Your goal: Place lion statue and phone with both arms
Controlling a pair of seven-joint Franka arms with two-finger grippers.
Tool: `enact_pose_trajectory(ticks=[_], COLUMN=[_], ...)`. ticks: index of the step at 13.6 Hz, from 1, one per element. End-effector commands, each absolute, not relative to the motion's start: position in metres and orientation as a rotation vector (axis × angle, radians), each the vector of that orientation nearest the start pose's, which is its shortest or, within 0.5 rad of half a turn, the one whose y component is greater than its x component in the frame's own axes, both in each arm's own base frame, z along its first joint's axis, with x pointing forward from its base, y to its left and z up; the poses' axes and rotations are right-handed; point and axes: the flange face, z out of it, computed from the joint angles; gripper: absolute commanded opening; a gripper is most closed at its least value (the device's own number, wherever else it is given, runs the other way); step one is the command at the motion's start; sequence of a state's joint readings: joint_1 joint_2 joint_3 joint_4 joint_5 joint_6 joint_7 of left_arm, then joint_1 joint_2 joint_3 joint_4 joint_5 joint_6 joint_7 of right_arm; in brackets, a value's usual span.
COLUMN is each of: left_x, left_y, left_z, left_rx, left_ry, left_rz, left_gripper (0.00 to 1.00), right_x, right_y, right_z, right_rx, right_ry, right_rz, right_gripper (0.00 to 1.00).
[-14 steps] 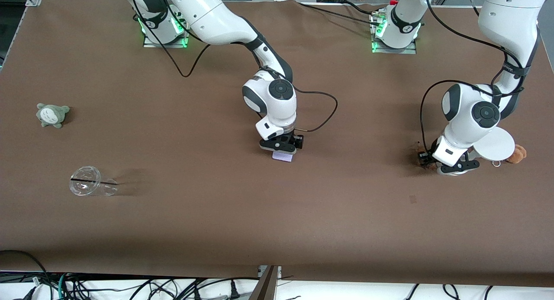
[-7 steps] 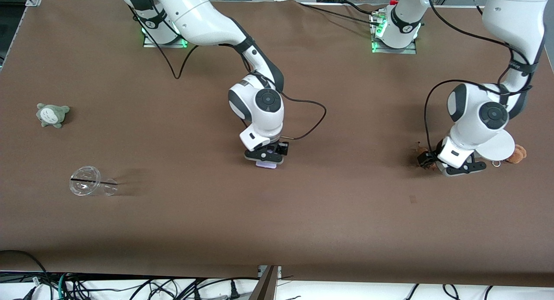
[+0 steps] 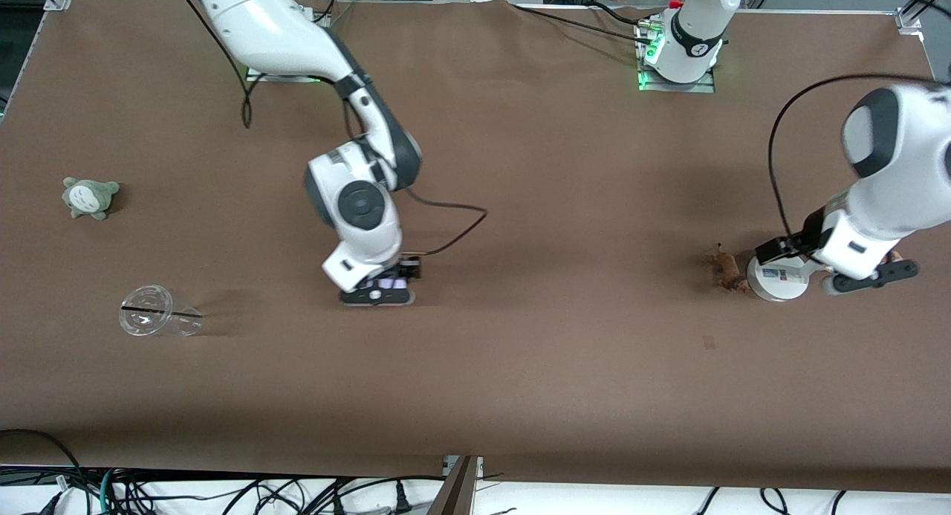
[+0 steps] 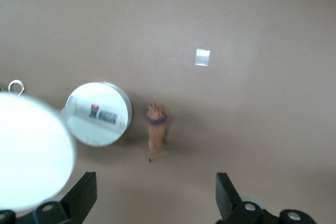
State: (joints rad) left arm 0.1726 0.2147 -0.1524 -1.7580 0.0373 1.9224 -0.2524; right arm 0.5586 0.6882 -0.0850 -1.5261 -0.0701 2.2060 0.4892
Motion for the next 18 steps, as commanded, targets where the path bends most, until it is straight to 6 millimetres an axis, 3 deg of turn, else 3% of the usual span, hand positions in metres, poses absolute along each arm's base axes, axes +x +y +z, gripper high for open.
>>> enact_pose_trajectory(ticks=[1, 3, 5, 6, 9, 11, 13, 16, 18], left_x=[0.619, 0.612, 0.605, 0.602, 0.596, 0.595, 0.593, 0.592, 0.594], left_y=[0.030, 0.035, 0.035, 0.032, 0.013, 0.012, 0.016, 0.000, -0.002], left_z=[0.502, 0.544, 0.577, 0.585, 0.586, 0.585, 0.584, 0.591, 0.591], left_rx=[-3.128, -3.124, -3.125, -3.132, -3.132, -3.125, -3.124, -3.137, -3.139], left_ry=[-0.426, -0.436, -0.434, -0.430, -0.378, -0.372, -0.381, -0.247, -0.244], left_rz=[0.111, 0.109, 0.066, 0.076, 0.151, 0.174, 0.198, 0.198, 0.187], left_gripper=[1.00, 1.00, 1.00, 1.00, 1.00, 1.00, 1.00, 1.00, 1.00], right_x=[0.621, 0.627, 0.632, 0.631, 0.631, 0.632, 0.632, 0.632, 0.632], right_y=[0.277, 0.225, 0.170, 0.152, 0.134, 0.129, 0.128, 0.128, 0.129], right_z=[0.246, 0.229, 0.210, 0.201, 0.195, 0.194, 0.194, 0.202, 0.221], right_rx=[-3.213, -3.199, -3.189, -3.186, -3.170, -3.138, -3.132, -3.130, -3.128], right_ry=[-0.111, -0.128, -0.180, -0.157, -0.075, 0.011, 0.027, 0.029, 0.032], right_rz=[-0.058, -0.099, -0.127, -0.131, -0.124, -0.108, -0.104, -0.098, -0.077], right_gripper=[0.53, 0.53, 0.54, 0.55, 0.61, 0.73, 0.98, 0.99, 0.99])
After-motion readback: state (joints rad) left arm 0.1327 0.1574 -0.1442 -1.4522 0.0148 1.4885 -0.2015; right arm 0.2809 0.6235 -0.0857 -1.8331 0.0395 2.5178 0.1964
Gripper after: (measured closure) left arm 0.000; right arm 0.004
